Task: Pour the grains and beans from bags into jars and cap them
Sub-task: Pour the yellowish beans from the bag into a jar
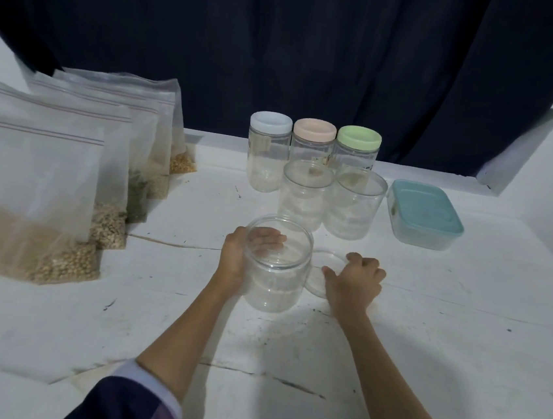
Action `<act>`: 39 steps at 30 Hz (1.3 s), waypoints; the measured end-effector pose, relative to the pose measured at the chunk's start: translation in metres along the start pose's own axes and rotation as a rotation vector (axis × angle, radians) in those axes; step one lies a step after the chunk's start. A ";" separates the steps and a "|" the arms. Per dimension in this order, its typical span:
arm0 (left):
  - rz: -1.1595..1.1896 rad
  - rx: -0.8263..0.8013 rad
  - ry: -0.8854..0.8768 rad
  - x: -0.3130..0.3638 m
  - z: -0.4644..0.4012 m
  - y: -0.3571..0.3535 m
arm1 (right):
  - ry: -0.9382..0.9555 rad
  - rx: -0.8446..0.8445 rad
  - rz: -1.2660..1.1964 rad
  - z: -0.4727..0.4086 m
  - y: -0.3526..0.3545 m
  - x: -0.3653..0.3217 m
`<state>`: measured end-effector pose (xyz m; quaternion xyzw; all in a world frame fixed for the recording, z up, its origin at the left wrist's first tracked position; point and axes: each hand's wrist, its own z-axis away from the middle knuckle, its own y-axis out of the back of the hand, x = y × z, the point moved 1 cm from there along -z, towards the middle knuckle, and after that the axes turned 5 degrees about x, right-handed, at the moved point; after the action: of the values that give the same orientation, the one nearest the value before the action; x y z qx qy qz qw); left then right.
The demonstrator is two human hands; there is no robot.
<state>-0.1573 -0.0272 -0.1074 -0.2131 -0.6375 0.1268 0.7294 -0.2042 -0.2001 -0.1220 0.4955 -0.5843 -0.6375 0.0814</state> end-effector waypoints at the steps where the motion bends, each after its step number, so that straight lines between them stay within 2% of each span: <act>1: 0.005 0.012 -0.001 0.002 0.003 -0.002 | 0.004 -0.010 0.013 0.000 0.001 -0.001; 4: -0.070 0.094 -0.006 0.011 0.010 -0.004 | -0.004 0.004 -0.075 -0.005 0.015 -0.010; 7: -0.336 0.225 -0.116 0.027 0.008 0.007 | 0.023 0.085 -0.286 -0.014 0.044 -0.036; 10: -0.488 0.286 -0.279 0.053 0.006 0.020 | 0.150 0.172 -0.540 -0.014 0.070 -0.079; 13: -0.516 0.291 -0.359 0.090 0.007 0.026 | 0.300 0.170 -0.692 0.002 0.081 -0.134; 18: -0.451 0.306 -0.537 0.160 0.013 0.050 | 0.534 0.002 -0.755 0.046 0.064 -0.230; 21: -0.394 0.350 -0.629 0.208 0.017 0.089 | 0.641 -0.131 -0.763 0.078 0.042 -0.288; 23: -0.441 0.428 -0.707 0.238 0.016 0.119 | 0.726 -0.206 -0.730 0.095 0.027 -0.323; 25: -0.516 0.593 -0.740 0.264 0.011 0.152 | 0.818 -0.242 -0.641 0.111 0.011 -0.357; 27: -0.570 0.807 -0.640 0.282 0.003 0.181 | 0.908 -0.232 -0.531 0.119 -0.001 -0.386; 28: -0.603 0.863 -0.546 0.290 -0.002 0.197 | 0.938 -0.227 -0.466 0.125 -0.008 -0.402; 31: -0.691 0.755 -0.294 0.298 -0.010 0.228 | 0.965 -0.262 -0.192 0.134 -0.024 -0.444; 34: -0.656 0.631 -0.219 0.295 -0.013 0.241 | 0.911 -0.348 0.039 0.137 -0.036 -0.468; 36: -0.651 0.590 -0.174 0.294 -0.013 0.245 | 0.893 -0.340 0.080 0.142 -0.039 -0.472; 39: -0.607 0.561 -0.145 0.293 -0.010 0.245 | 0.860 -0.351 -0.011 0.148 -0.036 -0.469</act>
<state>-0.0803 0.3204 0.0327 0.2008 -0.6618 0.0896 0.7168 -0.0625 0.2297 0.0740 0.6967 -0.3780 -0.4640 0.3955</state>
